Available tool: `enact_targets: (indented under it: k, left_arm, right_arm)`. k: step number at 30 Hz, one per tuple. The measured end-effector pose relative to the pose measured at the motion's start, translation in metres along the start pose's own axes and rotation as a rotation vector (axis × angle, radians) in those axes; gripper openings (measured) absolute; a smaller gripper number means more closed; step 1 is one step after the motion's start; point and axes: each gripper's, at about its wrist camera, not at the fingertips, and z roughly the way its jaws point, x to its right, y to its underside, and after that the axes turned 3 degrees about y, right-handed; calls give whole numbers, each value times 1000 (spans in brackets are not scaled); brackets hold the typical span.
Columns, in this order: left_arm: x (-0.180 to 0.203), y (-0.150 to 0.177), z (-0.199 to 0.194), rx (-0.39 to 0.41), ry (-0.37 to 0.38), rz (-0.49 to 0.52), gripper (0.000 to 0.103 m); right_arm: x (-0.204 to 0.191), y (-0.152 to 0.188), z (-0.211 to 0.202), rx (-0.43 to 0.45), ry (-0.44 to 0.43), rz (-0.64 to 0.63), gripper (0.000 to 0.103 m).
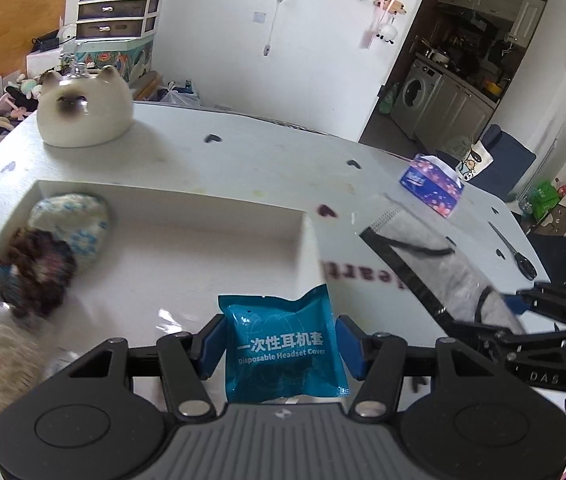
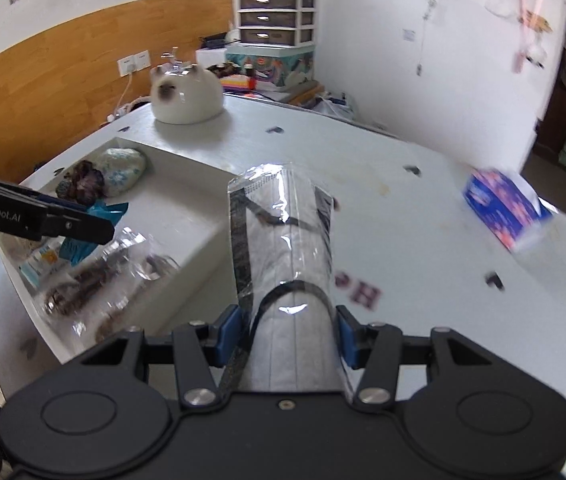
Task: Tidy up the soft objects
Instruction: 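Carry the blue packet and bagged mask over the white tray with both tools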
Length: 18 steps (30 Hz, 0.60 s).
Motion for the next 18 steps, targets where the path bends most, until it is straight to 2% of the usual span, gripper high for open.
enact_targets:
  k: [7,18]
  left_arm:
    - [-57,-6,-6,-11,16,0,59]
    - [-122,-12,-8,-28,25,-42,59]
  right_arm:
    - [-54,-48,29,9,-45,-152,51]
    - [-130,-98,98,-88,-166,-379,51]
